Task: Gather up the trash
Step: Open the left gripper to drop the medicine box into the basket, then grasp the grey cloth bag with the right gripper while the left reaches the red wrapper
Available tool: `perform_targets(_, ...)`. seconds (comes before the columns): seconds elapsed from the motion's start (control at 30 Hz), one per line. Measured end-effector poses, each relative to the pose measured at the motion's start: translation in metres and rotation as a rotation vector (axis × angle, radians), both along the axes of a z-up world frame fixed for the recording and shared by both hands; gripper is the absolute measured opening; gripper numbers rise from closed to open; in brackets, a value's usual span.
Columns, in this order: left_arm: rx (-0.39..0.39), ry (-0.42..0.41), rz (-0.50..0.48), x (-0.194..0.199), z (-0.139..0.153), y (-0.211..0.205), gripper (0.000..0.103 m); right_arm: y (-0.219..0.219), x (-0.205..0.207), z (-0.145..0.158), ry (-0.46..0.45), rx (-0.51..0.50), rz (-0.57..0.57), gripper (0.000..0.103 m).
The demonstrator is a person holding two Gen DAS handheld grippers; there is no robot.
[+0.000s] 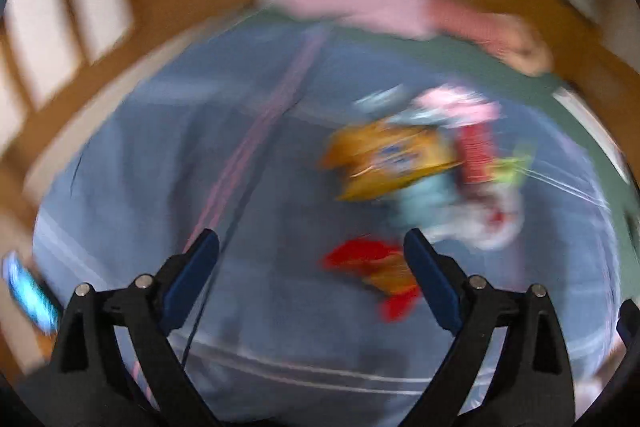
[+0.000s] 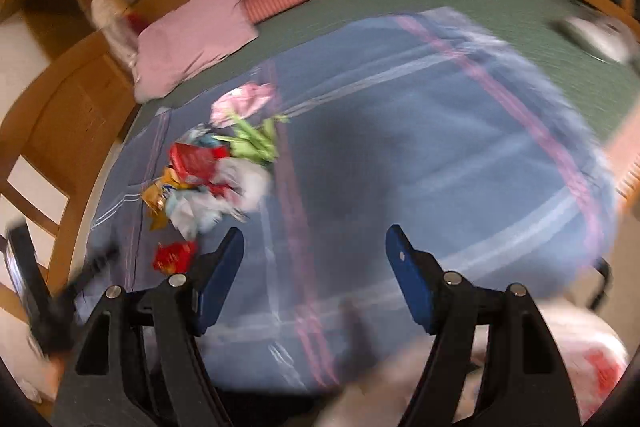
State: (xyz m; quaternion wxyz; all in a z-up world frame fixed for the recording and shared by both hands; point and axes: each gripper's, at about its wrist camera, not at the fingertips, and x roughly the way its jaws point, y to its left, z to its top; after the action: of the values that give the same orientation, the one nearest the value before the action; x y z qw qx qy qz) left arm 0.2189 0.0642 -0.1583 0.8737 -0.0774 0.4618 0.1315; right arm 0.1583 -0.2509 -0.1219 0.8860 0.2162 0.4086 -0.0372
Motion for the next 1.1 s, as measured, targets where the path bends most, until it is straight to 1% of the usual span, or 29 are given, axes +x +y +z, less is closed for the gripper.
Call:
perform_targets(0.03, -0.017, 0.066, 0.041, 0.007, -0.008, 0.010, 0.091, 0.012, 0.025, -0.008, 0.007, -0.005, 0.018, 0.072)
perform_targets(0.07, -0.075, 0.091, 0.071, 0.010, -0.013, 0.021, 0.091, 0.023, 0.049, -0.016, 0.017, -0.021, 0.037, 0.072)
perform_targets(0.1, -0.153, 0.069, 0.099, 0.007, -0.014, 0.032, 0.091, 0.032, 0.067, -0.022, 0.029, -0.037, 0.044, 0.072)
perform_targets(0.13, -0.182, 0.050, 0.123, 0.004, -0.013, 0.037, 0.091, 0.042, 0.084, -0.029, 0.043, -0.065, 0.050, 0.072)
perform_targets(0.17, -0.196, 0.026, 0.147, 0.000, -0.012, 0.040, 0.092, 0.053, 0.103, -0.038, 0.064, -0.098, 0.061, 0.072)
perform_targets(0.23, -0.193, 0.001, 0.138, -0.002, -0.011, 0.041, 0.093, 0.073, 0.133, -0.057, 0.106, -0.126, 0.074, 0.072)
perform_targets(0.27, -0.191, 0.003, 0.119, -0.001, -0.011, 0.040, 0.094, 0.080, 0.146, -0.069, 0.138, -0.115, 0.071, 0.072)
perform_targets(0.3, -0.189, 0.008, 0.101, -0.001, -0.012, 0.038, 0.094, 0.084, 0.151, -0.075, 0.155, -0.100, 0.072, 0.072)
perform_targets(0.37, -0.178, 0.029, 0.063, 0.003, -0.013, 0.031, 0.094, 0.090, 0.158, -0.085, 0.171, -0.071, 0.079, 0.072)
perform_targets(0.4, -0.174, 0.037, 0.050, 0.005, -0.013, 0.029, 0.094, 0.094, 0.159, -0.087, 0.164, -0.067, 0.084, 0.072)
perform_targets(0.47, -0.176, 0.047, 0.026, 0.008, -0.012, 0.024, 0.094, 0.098, 0.158, -0.088, 0.143, -0.062, 0.111, 0.056)
perform_targets(0.5, -0.175, 0.048, 0.021, 0.009, -0.012, 0.022, 0.094, 0.099, 0.156, -0.088, 0.137, -0.050, 0.139, 0.045)
perform_targets(0.57, -0.172, 0.049, 0.017, 0.010, -0.012, 0.020, 0.095, 0.101, 0.152, -0.085, 0.133, -0.061, 0.172, 0.032)
perform_targets(0.63, -0.177, 0.052, 0.012, 0.008, -0.012, 0.020, 0.095, 0.105, 0.147, -0.080, 0.130, -0.065, 0.202, 0.027)
perform_targets(0.67, -0.183, 0.054, 0.010, 0.008, -0.012, 0.020, 0.095, 0.105, 0.141, -0.077, 0.130, -0.056, 0.220, 0.025)
perform_targets(0.77, -0.195, 0.058, 0.013, 0.008, -0.013, 0.021, 0.095, 0.103, 0.121, -0.070, 0.123, -0.005, 0.260, 0.024)
perform_targets(0.9, -0.212, 0.056, 0.023, 0.007, -0.015, 0.022, 0.095, 0.110, 0.091, -0.058, 0.128, 0.013, 0.343, 0.024)
perform_targets(1.0, -0.216, 0.056, 0.017, 0.007, -0.015, 0.021, 0.094, 0.117, 0.068, -0.050, 0.108, -0.033, 0.384, 0.024)
perform_targets(1.1, -0.222, 0.058, 0.006, 0.006, -0.015, 0.019, 0.094, 0.113, 0.053, -0.046, 0.088, -0.067, 0.356, 0.024)
